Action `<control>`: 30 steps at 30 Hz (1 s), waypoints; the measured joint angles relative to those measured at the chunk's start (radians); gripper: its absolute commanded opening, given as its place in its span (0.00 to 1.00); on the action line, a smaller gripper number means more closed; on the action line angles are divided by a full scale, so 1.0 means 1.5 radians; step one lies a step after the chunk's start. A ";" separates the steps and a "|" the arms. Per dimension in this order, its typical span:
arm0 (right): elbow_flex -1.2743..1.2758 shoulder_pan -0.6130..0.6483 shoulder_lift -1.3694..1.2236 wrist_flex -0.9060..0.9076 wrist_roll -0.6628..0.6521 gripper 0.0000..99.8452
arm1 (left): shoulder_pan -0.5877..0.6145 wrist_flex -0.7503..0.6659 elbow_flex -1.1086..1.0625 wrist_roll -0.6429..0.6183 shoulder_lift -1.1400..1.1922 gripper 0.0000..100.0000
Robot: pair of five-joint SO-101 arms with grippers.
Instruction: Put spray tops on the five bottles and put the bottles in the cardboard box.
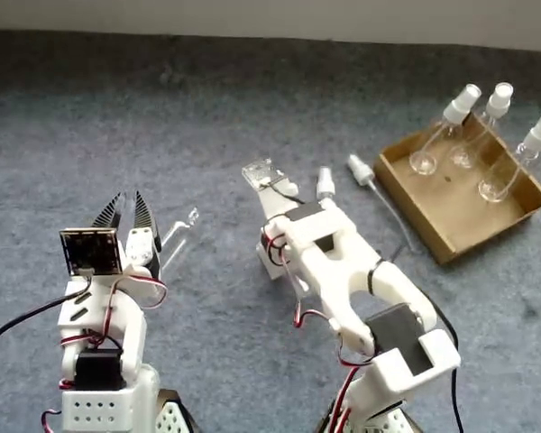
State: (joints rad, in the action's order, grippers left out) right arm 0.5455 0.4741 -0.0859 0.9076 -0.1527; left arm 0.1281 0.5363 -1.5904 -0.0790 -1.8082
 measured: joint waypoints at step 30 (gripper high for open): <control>-0.330 -0.148 0.210 0.395 -0.006 0.18 | -0.001 0.000 0.000 0.000 0.000 0.04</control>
State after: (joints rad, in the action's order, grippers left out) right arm 0.0499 0.2516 0.2286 1.4998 -0.1619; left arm 0.1266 0.5363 -1.5904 -0.0790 -1.8082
